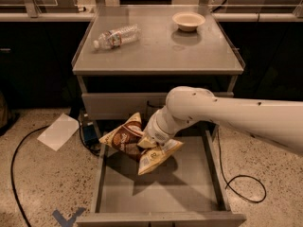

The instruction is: Pick brown chip bag from middle drawer and place on counter

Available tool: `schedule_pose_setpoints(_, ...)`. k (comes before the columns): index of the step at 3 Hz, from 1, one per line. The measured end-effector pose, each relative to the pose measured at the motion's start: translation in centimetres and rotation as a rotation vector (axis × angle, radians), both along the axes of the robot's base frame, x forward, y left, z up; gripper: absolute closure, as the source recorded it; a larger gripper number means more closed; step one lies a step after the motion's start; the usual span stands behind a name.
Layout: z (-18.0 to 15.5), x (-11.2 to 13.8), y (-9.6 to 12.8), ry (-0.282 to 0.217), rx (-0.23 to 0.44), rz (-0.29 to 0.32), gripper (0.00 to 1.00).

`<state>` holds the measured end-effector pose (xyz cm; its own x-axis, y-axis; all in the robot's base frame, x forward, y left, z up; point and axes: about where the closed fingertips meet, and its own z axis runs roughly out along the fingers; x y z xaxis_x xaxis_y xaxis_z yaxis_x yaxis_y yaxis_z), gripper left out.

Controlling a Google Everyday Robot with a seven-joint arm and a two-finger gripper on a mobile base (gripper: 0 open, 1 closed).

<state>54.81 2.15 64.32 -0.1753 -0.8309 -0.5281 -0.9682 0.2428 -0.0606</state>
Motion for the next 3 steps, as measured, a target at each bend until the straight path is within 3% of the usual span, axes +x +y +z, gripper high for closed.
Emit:
schedule_pose_setpoints(1,0.4,-0.1,0.5,0.010,0.020,0.020,1.00)
schedule_pose_setpoints(2,4.7,0.3,0.3,0.005,0.111,0.047,1.00)
schedule_pose_setpoints(3,12.6,2.0,-1.1,-0.067,0.244,0.069,1.00)
